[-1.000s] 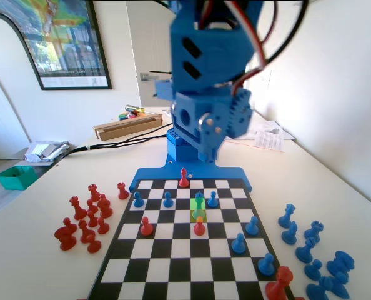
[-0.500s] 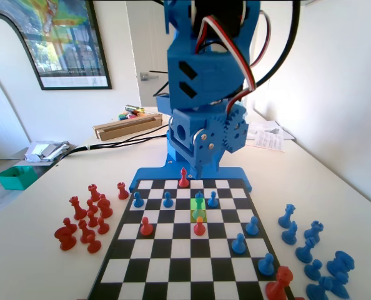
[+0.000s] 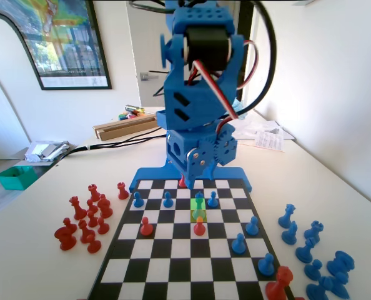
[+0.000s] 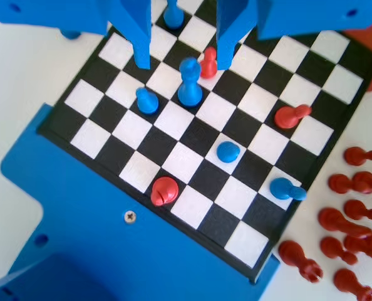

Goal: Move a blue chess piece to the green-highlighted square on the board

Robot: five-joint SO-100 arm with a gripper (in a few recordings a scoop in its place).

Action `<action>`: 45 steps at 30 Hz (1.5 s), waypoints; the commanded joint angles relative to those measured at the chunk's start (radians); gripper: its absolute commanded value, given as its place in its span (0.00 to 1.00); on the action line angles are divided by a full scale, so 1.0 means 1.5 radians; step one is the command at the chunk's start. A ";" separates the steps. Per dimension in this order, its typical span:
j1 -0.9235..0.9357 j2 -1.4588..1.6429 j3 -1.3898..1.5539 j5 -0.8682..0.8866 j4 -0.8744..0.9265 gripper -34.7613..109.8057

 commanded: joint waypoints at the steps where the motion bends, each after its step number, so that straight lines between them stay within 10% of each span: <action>1: 0.006 0.014 -0.001 -0.013 -0.007 0.35; 45: 0.001 -0.118 -0.032 0.007 -0.114 0.34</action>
